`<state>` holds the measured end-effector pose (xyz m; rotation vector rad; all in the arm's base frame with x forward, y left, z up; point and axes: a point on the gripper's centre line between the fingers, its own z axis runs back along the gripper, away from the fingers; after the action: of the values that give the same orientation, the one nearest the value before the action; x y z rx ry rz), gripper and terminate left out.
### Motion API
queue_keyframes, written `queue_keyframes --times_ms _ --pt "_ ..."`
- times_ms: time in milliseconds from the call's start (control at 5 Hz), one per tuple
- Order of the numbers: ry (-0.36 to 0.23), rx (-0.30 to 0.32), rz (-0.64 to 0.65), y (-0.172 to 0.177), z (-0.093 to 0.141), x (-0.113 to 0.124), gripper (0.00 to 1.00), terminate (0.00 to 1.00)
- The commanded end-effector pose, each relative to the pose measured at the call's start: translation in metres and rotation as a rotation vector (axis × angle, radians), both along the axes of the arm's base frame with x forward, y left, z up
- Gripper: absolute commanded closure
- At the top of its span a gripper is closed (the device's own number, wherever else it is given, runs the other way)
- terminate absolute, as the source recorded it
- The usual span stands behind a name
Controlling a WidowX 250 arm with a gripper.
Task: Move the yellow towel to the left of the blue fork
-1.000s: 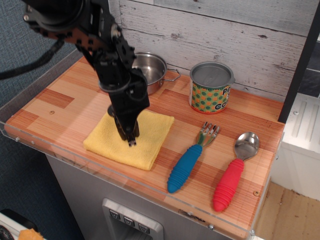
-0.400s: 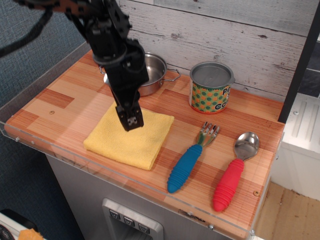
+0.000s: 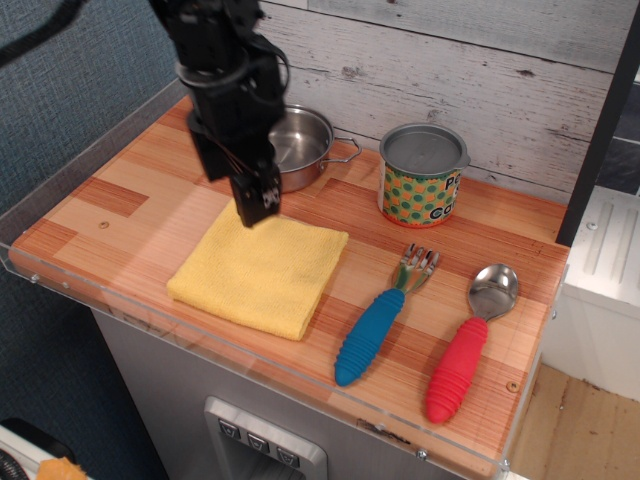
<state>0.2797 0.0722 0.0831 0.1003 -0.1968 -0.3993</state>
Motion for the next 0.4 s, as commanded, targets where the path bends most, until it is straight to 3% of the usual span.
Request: queue_keyframes --times_ms 0,200 --pt "-0.081 -0.012 0.473 0.0398 0.0415 0.0010 0.00 0.00" --pt "-0.110 -0.013 0.651 0.0473 0.0499 0.0062 0.00 0.00"
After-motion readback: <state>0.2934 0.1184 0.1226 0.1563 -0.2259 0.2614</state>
